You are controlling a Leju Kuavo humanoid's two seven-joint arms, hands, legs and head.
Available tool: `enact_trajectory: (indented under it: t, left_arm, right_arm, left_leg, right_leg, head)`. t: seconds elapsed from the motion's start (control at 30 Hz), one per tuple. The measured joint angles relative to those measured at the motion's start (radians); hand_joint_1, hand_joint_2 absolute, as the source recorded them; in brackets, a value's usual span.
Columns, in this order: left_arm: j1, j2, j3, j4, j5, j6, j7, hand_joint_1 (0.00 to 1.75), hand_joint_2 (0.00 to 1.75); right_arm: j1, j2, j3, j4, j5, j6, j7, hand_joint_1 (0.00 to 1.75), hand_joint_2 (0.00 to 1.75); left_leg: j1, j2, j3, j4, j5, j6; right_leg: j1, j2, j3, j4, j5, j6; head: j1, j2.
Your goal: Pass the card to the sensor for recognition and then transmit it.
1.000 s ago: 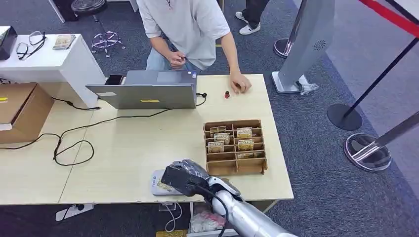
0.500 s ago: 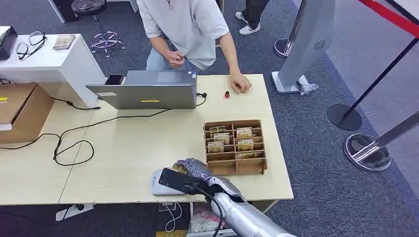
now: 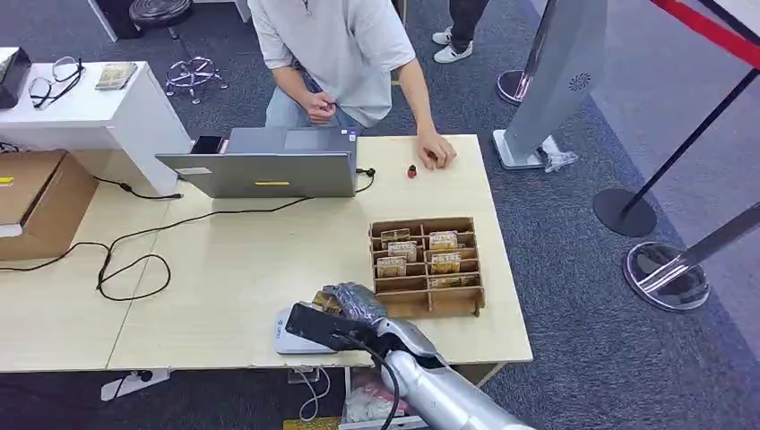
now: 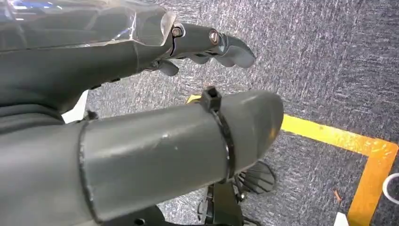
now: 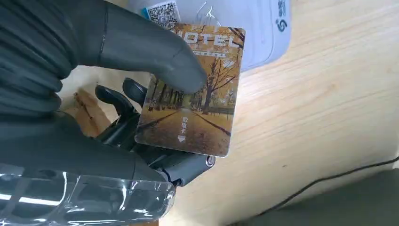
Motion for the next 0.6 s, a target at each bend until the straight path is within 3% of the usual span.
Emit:
enact_trajectory:
  t: [0.6]
  left_arm:
    - [-0.006,0.0,-0.008,0.0,-0.01,-0.003,0.009,0.0,0.0]
  right_arm:
    - [0.004,0.036,0.0,0.024,0.034,0.026,-0.009,1.75,1.75]
  left_leg:
    - [0.0,0.0,0.0,0.0,0.0,0.0]
  right_leg:
    - [0.0,0.0,0.0,0.0,0.0,0.0]
  head:
    - [0.0,0.0]
